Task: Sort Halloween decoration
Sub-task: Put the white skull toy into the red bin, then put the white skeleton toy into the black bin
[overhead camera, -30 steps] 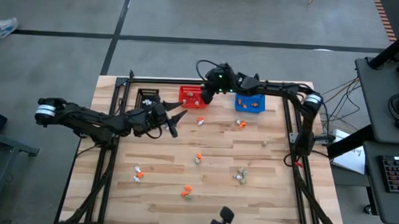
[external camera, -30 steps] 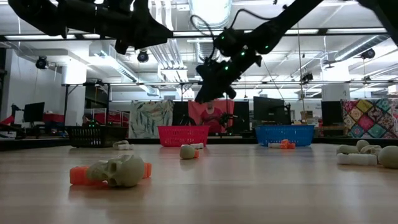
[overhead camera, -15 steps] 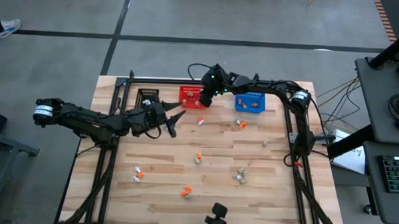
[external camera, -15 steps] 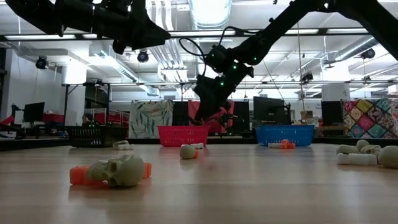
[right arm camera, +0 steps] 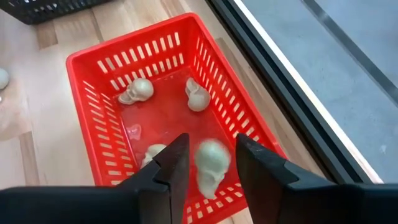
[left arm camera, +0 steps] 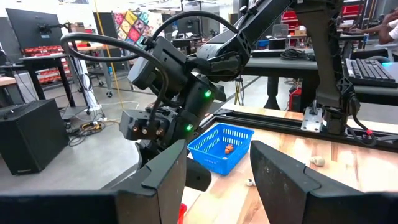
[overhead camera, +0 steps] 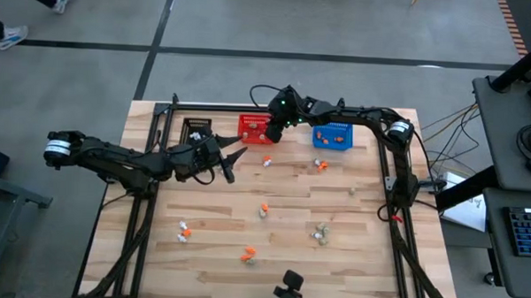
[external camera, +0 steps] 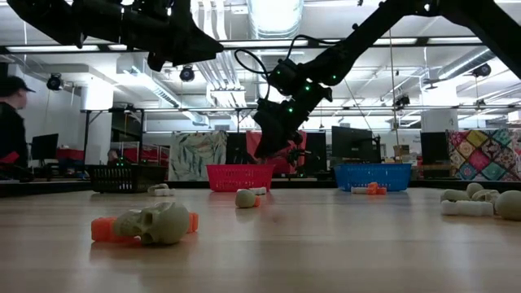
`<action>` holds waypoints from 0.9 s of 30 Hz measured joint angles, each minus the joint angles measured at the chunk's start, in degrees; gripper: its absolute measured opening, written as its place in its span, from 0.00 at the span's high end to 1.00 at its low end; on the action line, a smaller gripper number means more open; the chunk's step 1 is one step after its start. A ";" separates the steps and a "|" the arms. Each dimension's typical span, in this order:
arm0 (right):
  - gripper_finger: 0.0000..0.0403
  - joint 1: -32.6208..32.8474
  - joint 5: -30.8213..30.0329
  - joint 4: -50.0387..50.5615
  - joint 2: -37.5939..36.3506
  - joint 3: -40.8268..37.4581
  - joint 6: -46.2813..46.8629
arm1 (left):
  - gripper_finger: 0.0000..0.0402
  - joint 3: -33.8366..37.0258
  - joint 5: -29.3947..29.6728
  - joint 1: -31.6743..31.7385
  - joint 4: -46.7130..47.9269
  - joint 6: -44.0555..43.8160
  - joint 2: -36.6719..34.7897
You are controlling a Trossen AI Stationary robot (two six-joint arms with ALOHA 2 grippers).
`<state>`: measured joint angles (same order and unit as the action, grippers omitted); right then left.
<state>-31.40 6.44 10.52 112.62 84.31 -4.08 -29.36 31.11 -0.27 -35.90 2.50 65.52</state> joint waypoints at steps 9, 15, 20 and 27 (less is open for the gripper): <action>0.66 0.00 -0.02 0.00 -0.02 -0.04 0.57 | 0.60 0.00 0.00 0.00 0.01 -0.02 0.01; 0.65 0.27 0.04 0.55 -1.78 -0.11 1.76 | 0.60 0.00 -0.02 0.00 0.25 -0.61 0.02; 0.66 1.22 0.03 4.66 -5.56 -0.11 1.96 | 0.60 0.02 -0.13 0.00 2.83 -3.38 0.02; 0.69 4.62 0.02 14.64 -11.82 -0.11 1.97 | 0.60 0.02 -0.37 -0.07 9.56 -10.03 0.02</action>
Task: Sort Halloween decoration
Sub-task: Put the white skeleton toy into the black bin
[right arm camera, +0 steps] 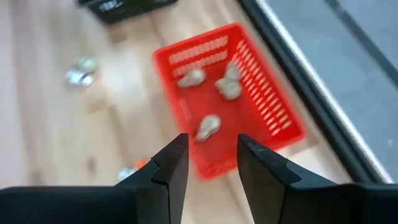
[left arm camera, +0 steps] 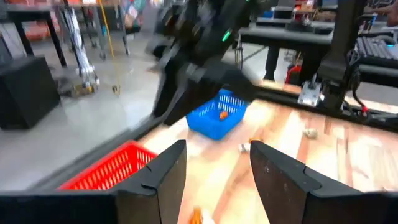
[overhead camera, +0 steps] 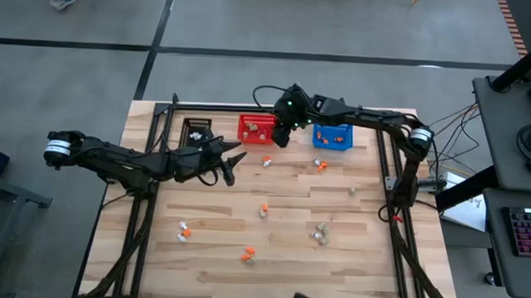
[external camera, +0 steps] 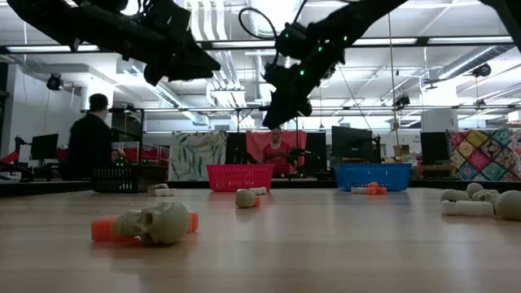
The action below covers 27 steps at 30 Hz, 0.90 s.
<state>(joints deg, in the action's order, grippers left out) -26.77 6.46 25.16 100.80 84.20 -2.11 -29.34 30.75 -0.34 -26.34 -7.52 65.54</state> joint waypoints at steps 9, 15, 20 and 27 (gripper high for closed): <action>0.73 7.18 -0.03 10.49 -6.20 -0.82 3.51 | 0.60 0.02 -8.17 -1.38 4.83 -8.87 0.02; 0.73 12.86 -0.02 11.44 -9.02 -2.66 4.58 | 0.60 0.02 -11.54 -4.99 6.43 -14.05 0.04; 0.74 17.17 -0.02 11.27 -10.47 -4.65 5.05 | 0.60 -0.17 -12.31 -9.79 6.35 -19.24 0.04; 0.77 21.17 -0.02 10.78 -10.43 -5.51 5.09 | 0.60 -8.89 -12.49 -17.49 31.90 -23.11 1.12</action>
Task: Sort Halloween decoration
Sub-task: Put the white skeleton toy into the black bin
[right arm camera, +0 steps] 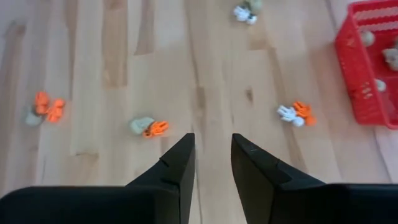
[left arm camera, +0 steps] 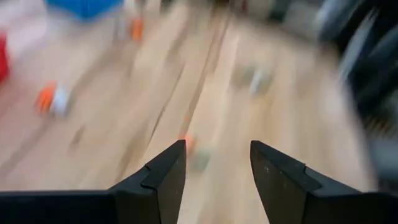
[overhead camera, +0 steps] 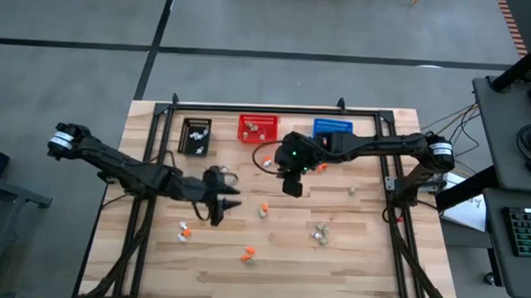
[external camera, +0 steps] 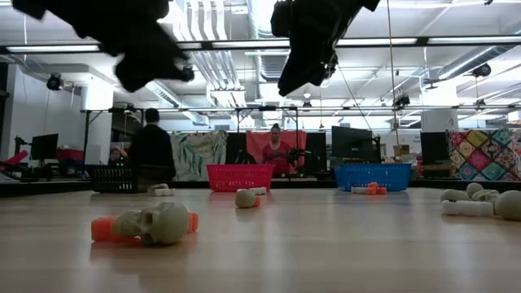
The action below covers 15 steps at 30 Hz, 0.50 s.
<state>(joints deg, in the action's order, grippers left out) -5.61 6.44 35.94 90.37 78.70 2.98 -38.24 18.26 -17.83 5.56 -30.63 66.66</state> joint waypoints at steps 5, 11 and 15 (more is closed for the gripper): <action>0.78 1.57 0.01 -0.27 0.07 0.00 -1.04 | 0.60 -12.81 0.04 -4.93 36.97 -1.15 5.27; 0.77 2.19 -0.01 -0.28 0.07 0.00 -1.36 | 0.60 -19.06 -3.55 -11.24 55.87 4.73 11.24; 0.78 2.36 -0.01 -0.43 0.07 0.00 -1.52 | 0.60 -18.03 -8.60 -14.32 56.18 6.13 12.91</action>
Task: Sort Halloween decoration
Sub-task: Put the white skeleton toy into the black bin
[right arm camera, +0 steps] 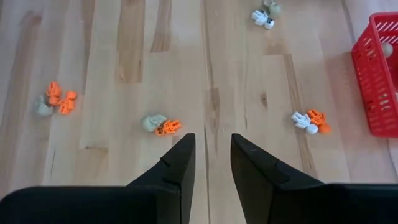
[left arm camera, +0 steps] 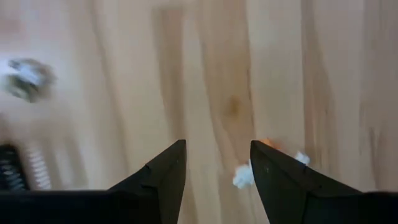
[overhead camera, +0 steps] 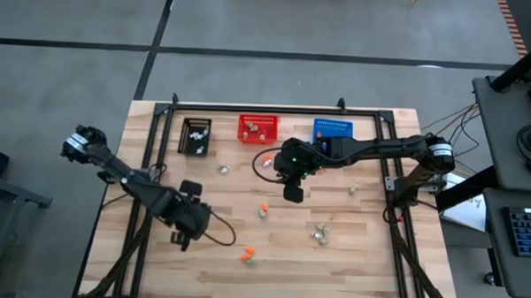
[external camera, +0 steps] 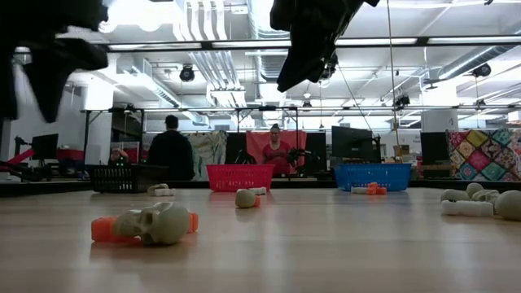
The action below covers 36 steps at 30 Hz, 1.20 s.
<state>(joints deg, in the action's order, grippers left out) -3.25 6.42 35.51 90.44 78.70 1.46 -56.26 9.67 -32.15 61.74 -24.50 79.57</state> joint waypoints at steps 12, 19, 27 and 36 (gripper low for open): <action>0.77 0.00 0.01 -0.03 0.02 -0.17 -0.57 | 0.60 6.90 -4.43 -5.01 -0.44 -1.72 2.14; 0.77 0.00 0.02 -0.14 0.08 -0.49 -0.37 | 0.60 9.34 -7.62 -5.19 -4.66 -1.68 2.27; 0.78 0.00 0.01 -0.49 0.08 -1.59 0.06 | 0.60 12.98 -7.80 -5.32 -8.62 -1.74 2.27; 0.76 0.00 0.01 -1.22 0.08 -2.93 0.96 | 0.60 15.70 -9.30 -5.32 -10.64 -1.67 2.27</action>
<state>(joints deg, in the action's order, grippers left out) -3.25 6.44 34.29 90.52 75.76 2.42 -40.56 0.36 -37.47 51.09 -26.17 81.84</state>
